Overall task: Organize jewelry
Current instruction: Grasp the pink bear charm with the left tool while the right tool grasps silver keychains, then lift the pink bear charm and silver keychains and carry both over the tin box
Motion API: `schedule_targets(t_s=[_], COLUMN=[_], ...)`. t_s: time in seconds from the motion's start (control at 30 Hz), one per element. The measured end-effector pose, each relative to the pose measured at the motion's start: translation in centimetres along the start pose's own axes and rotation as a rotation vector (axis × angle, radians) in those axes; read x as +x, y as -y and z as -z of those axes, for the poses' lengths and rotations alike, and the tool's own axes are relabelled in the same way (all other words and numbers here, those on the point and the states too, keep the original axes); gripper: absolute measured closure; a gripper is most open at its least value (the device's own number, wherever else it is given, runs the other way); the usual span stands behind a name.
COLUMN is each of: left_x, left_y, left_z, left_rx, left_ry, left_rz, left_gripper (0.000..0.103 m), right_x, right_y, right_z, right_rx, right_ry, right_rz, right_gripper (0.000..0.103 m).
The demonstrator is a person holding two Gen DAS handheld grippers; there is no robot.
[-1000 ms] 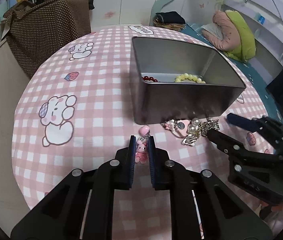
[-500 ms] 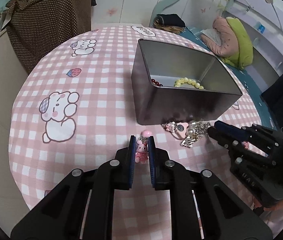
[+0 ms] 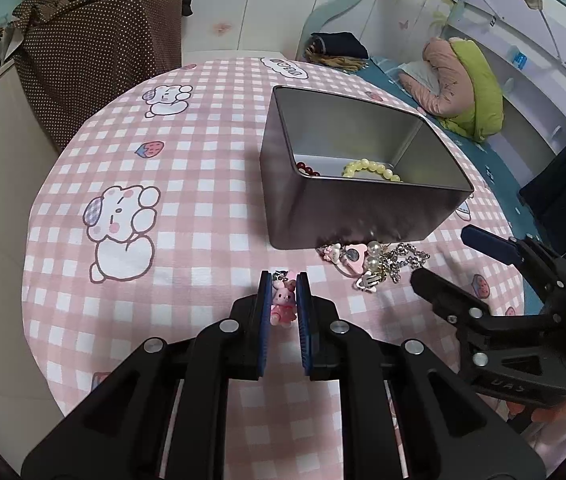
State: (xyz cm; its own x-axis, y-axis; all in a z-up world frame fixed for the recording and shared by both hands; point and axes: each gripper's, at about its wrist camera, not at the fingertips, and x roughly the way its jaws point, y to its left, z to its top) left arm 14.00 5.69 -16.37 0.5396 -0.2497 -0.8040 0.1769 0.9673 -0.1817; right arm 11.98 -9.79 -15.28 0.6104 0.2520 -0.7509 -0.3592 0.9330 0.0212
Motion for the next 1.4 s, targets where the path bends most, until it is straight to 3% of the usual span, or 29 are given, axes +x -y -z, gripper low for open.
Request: schedule_targets(t_s=[0.03,0.1,0.27,0.37,0.63,0.73,0.77,0.8,1.03,1.07,1.17,1.2,1.33,1.37,1.4], left_x=[0.0,0.0,-0.1,-0.1,-0.2,-0.3,-0.3,-0.3,-0.8,-0.8,-0.8,-0.9,-0.9,-0.9,-0.9], left_y=[0.0,-0.1,-0.3,-0.4,0.1,0.3,0.4,0.4,0.7,0.7,0.6,0.6,0.7,0.7,0.7], left_z=[0.0,0.1,0.2,0.1,0.0,0.0,0.0,0.0,0.2,0.3,0.3,0.3,0.3,0.3,0.4], left_rx=[0.0,-0.001,-0.003,-0.008,0.001,0.003,0.004,0.005,0.007,0.007,0.003,0.001,0.002,0.001,0.002], left_ry=[-0.001,-0.003,-0.007,-0.009,-0.005,-0.001,-0.001,0.0,0.007,0.007,0.006,0.006,0.007,0.006,0.005], left_rz=[-0.004,-0.009,-0.017,-0.019,-0.004,-0.001,0.001,0.003,0.001,-0.002,-0.004,-0.002,-0.001,-0.001,-0.001], left_gripper=[0.09,0.09,0.09,0.09,0.09,0.09,0.09,0.09,0.09,0.09,0.09,0.09,0.09,0.09,0.09], right_x=[0.3,1.2,2.2,2.0,1.3,0.6,0.3,0.2,0.4,0.3,-0.2,-0.1,0.8,0.7,0.7], right_y=[-0.1,-0.2,-0.4,-0.5,0.0,0.2,0.3,0.4,1.2,1.1,1.3,1.2,1.1,1.2,1.3], right_z=[0.0,0.0,0.1,0.3,0.7,0.5,0.4,0.4,1.1,1.1,1.0,1.0,1.2,1.2,1.1], right_rx=[-0.002,-0.005,-0.025,-0.053,-0.045,-0.027,-0.022,-0.022,-0.001,-0.004,0.001,-0.009,-0.029,-0.031,-0.032], right_ry=[-0.006,-0.032,-0.027,-0.007,-0.013,0.003,0.007,0.001,-0.025,-0.025,-0.001,-0.003,-0.012,-0.01,-0.007], right_rz=[0.002,0.001,0.012,-0.007,-0.022,-0.032,-0.04,-0.034,-0.021,-0.014,0.0,0.005,0.009,0.005,0.009], right_gripper=[0.029,0.044,0.05,0.07,0.071,0.078,0.092,0.096,0.095,0.089,0.055,0.051,0.053,0.06,0.075])
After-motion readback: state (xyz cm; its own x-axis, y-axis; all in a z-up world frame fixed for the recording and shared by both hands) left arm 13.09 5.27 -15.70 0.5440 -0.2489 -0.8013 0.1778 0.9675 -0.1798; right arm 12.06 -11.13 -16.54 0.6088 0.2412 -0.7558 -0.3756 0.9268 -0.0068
